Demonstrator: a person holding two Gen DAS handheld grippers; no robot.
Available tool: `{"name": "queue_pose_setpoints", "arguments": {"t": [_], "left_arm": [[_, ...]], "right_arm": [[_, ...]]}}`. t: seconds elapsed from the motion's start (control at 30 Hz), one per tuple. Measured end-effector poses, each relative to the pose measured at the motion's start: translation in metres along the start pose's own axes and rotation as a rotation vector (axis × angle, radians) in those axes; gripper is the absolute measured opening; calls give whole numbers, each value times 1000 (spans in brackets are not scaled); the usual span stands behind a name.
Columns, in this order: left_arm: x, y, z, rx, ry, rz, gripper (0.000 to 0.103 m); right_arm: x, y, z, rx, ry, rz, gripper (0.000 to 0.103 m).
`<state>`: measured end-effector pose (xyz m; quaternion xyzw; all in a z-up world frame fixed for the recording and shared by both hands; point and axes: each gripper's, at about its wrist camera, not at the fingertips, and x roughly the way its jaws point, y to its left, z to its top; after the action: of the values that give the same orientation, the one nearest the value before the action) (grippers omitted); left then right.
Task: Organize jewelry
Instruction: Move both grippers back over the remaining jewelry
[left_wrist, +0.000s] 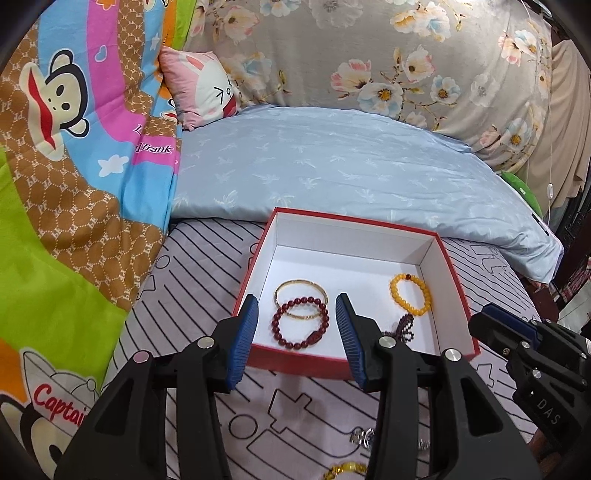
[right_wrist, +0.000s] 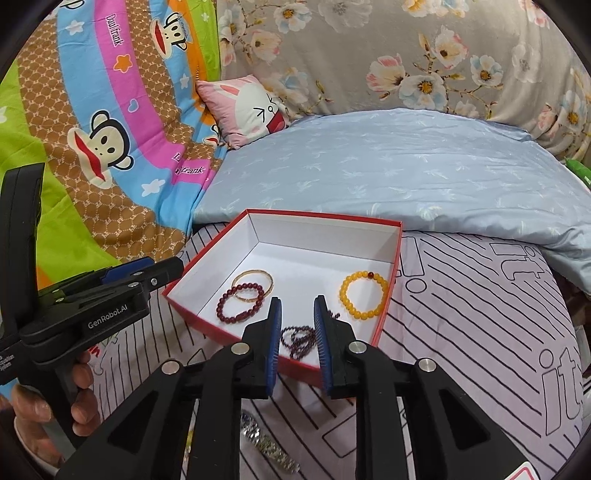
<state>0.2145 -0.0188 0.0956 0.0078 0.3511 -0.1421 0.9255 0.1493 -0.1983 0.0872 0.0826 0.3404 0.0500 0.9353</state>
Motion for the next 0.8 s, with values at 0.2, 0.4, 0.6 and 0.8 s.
{"name": "queue_pose_setpoints", "arguments": {"t": [0.2,0.4,0.6,0.8], "left_arm": [[-23,1,-24,-2,12,-7,47],[-49,-2,-58,15,19,6,52],[-69,-2,-101,2,64,12,55],[-78,5,-144,-28,118,18,56]], "right_arm": [[-22,5,-28,5,16,8,19],[-48,7,-66,14,34,-14,21],[-67,6,-107,37,75,-26,26],[-80,4,-146,79,126,-38,27]]}}
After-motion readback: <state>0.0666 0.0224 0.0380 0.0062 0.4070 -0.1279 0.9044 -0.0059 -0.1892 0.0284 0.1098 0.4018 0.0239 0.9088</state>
